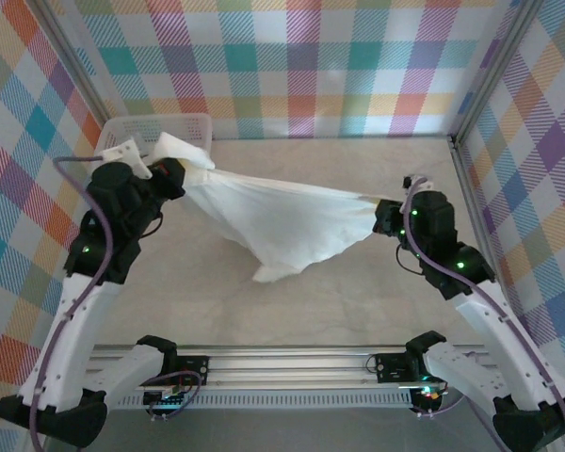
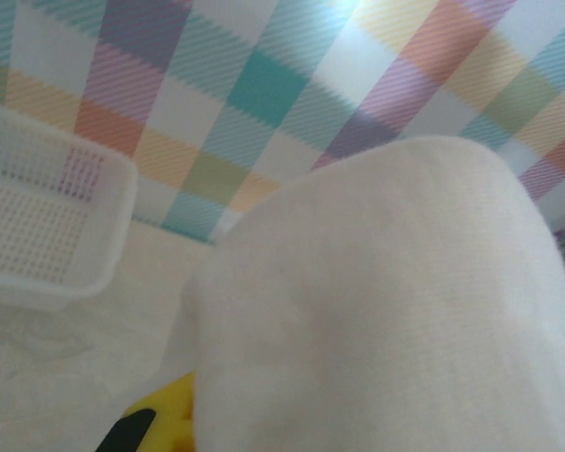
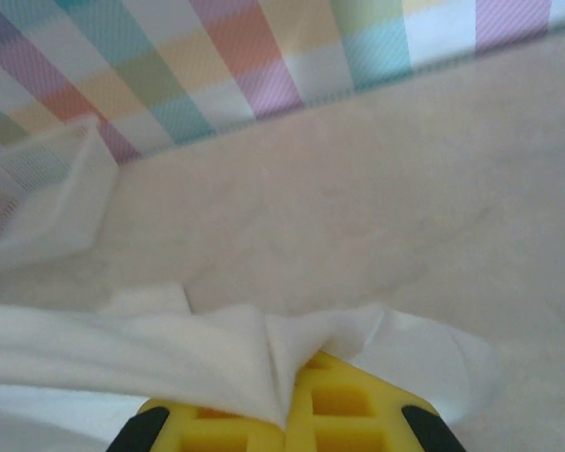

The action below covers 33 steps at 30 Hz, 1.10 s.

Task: Fold the inside-out t-shirt

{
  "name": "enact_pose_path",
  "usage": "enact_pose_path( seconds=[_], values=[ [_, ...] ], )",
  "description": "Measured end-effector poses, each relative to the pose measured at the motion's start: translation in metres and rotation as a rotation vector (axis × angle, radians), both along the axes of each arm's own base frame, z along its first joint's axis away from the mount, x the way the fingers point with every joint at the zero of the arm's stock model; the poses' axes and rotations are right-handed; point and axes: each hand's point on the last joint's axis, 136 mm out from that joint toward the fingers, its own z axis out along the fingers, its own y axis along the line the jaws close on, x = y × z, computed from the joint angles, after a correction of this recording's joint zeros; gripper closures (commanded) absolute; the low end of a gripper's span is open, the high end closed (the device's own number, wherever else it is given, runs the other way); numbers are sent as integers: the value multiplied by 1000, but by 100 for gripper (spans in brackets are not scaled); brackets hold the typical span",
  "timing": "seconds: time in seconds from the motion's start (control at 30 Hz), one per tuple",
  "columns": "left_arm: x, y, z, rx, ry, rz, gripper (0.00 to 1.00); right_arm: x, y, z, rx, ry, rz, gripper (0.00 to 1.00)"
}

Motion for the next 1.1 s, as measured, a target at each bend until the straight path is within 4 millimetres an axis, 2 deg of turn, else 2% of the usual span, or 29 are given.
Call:
enact_pose_path(
  seconds=[0.1, 0.13, 0.23, 0.37, 0.4, 0.47, 0.5, 0.57, 0.6, 0.63, 0.67, 0.73, 0.8, 0.83, 0.87, 0.9, 0.97, 1.0, 1.03, 1.1],
  values=[
    [-19, -6, 33, -26, -87, -64, 100, -7, -3, 43, 1, -116, 20, 100],
    [-23, -9, 41, -31, -112, -87, 100, -9, -4, 51, -1, -144, 26, 100],
    [-39, -23, 73, -44, -227, -195, 100, -21, -8, 90, -18, -271, 56, 100],
    [-53, -34, 100, -40, -329, -276, 100, -32, -7, 135, -19, -408, 92, 100],
    [-55, -35, 105, -39, -342, -287, 100, -33, -7, 140, -15, -425, 94, 100],
    [-53, -38, 110, -39, -350, -302, 100, -33, -10, 144, -8, -435, 77, 100],
    [-51, -40, 111, -39, -354, -312, 100, -29, -12, 140, -4, -414, 55, 100],
    [-44, -47, 107, -39, -338, -333, 100, -18, -15, 121, 10, -341, 9, 100],
    [-36, -53, 101, -39, -316, -346, 100, -8, -14, 98, 30, -268, -17, 100],
    [-27, -62, 93, -36, -289, -365, 100, 0, -10, 68, 53, -185, -32, 94],
    [-17, -72, 83, -33, -260, -383, 100, 5, -8, 35, 66, -100, -44, 81],
    [4, -104, 56, -25, -193, -444, 100, 5, -4, -54, 79, 139, -75, 54],
    [22, -139, 21, -7, -113, -502, 100, -12, -7, -138, 53, 394, -123, 41],
    [32, -163, -8, 12, -46, -537, 100, -28, -13, -172, 24, 510, -152, 34],
    [37, -185, -32, 32, 9, -567, 100, -40, -18, -186, 9, 573, -175, 28],
    [42, -212, -62, 57, 69, -605, 100, -47, -24, -190, -2, 601, -197, 24],
    [41, -259, -116, 117, 167, -671, 97, -45, -31, -173, 9, 543, -226, 20],
    [37, -282, -146, 157, 216, -702, 87, -42, -34, -158, 16, 494, -237, 19],
    [28, -302, -171, 192, 252, -736, 70, -37, -38, -138, 24, 430, -249, 17],
    [12, -326, -208, 253, 299, -788, 52, -28, -46, -102, 41, 322, -274, 16]
  ],
)
